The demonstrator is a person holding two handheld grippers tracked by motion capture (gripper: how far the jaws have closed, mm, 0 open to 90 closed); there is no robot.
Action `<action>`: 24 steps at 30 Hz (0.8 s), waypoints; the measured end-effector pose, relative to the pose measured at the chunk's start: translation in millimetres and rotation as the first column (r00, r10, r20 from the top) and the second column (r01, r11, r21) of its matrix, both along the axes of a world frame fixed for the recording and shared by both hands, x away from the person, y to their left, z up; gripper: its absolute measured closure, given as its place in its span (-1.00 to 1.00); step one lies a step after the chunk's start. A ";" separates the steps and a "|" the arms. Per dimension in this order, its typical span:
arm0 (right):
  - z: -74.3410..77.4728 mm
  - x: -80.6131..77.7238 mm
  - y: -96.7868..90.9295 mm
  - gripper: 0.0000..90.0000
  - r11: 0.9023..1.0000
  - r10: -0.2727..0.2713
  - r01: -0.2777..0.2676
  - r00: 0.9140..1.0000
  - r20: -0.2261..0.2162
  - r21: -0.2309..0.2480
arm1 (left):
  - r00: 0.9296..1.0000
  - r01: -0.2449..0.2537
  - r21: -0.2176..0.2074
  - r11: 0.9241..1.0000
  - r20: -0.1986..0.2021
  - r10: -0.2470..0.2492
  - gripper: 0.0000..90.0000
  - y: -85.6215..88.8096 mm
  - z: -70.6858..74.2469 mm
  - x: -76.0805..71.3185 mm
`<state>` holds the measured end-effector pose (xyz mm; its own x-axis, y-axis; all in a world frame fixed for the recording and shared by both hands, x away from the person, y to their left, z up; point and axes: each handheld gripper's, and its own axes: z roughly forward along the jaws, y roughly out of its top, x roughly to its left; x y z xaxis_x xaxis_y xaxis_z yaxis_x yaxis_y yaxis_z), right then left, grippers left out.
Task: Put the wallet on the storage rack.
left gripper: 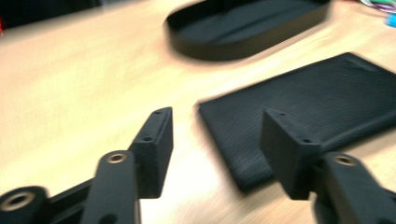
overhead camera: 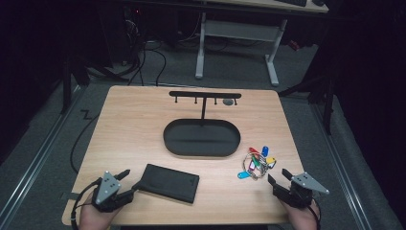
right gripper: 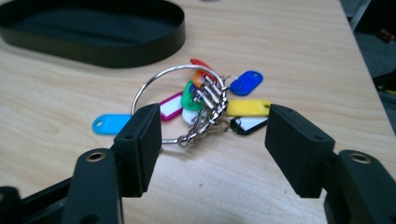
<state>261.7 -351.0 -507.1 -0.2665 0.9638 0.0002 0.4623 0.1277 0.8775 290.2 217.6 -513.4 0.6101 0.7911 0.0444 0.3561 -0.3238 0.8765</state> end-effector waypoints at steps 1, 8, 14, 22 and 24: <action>-0.3 -0.3 -0.4 -0.13 1.000 -0.012 0.012 1.000 0.003 0.000 | 0.999 -0.027 0.009 1.000 -0.026 0.027 0.05 2.5 -2.6 4.4; -1.3 -6.5 1.9 0.01 1.000 -0.015 0.015 1.000 -0.003 -0.008 | 0.992 -0.057 -0.001 0.998 -0.117 0.056 0.27 5.9 -10.5 21.5; -0.3 -5.3 6.9 -0.01 1.000 0.002 -0.002 1.000 -0.002 -0.009 | 0.991 -0.047 0.036 0.998 -0.121 0.051 0.58 2.9 -10.7 17.7; -1.4 -1.8 6.2 0.02 1.000 0.015 -0.016 0.999 -0.047 -0.002 | 0.997 0.058 0.046 0.997 -0.056 -0.055 0.97 -12.0 1.7 0.4; -1.0 -1.9 5.4 0.05 1.000 0.011 -0.010 0.999 -0.052 0.011 | 0.992 0.118 0.038 0.992 -0.050 -0.116 0.95 -27.5 5.9 -8.5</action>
<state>259.8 -345.6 -508.1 -0.2762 0.9608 0.0246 0.5057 0.1236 0.8538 281.7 190.0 -507.5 0.7007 0.7121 0.0436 0.3549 -0.4010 0.8446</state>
